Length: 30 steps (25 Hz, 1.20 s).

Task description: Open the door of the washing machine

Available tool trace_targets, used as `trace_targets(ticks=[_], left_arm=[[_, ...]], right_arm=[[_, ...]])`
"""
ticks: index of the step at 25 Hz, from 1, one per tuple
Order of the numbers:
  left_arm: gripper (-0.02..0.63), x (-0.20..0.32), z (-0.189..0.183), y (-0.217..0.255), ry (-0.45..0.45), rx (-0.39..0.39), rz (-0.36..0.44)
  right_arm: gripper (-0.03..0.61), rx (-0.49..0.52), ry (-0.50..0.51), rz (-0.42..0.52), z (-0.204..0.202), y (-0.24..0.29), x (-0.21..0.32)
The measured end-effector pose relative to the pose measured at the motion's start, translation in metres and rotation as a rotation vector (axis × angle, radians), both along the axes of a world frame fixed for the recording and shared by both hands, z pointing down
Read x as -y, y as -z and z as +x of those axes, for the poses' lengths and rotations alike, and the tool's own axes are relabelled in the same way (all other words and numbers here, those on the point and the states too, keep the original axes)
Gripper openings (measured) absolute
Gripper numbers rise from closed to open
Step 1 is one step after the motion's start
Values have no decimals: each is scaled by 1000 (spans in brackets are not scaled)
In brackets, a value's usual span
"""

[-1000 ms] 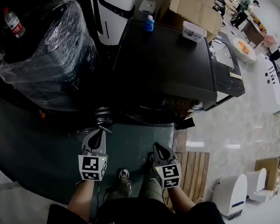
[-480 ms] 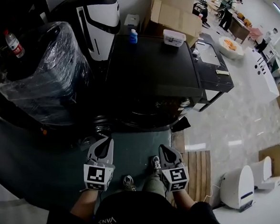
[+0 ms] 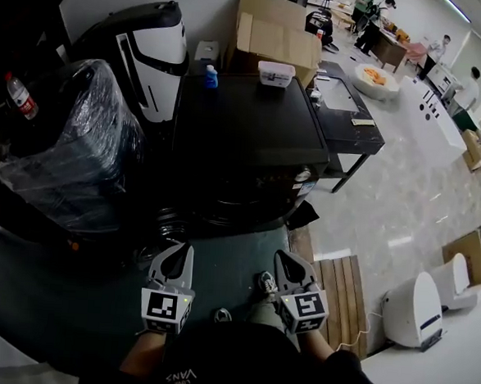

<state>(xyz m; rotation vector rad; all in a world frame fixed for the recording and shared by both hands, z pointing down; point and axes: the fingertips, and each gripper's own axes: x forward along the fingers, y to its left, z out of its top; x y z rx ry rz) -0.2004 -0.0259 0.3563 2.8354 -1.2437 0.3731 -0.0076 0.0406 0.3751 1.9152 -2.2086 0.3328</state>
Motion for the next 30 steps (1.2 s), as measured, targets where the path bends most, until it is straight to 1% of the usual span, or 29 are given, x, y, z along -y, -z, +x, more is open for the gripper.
trace_targets(ticks=[5, 9, 16, 21, 30], left_arm=[[17, -11, -1, 5, -20, -9, 4], [17, -19, -5, 5, -28, -16, 6], [17, -28, -13, 7, -22, -13, -9], [17, -32, -18, 5, -17, -1, -6], [17, -39, -25, 3, 0, -23, -14]], right_arm=[[6, -8, -4, 20, -8, 8, -8], [5, -8, 17, 31, -17, 11, -10], [5, -17, 41, 48, -29, 13, -10], [5, -33, 40, 44, -31, 15, -10], [5, -28, 32, 29, -34, 11, -18]])
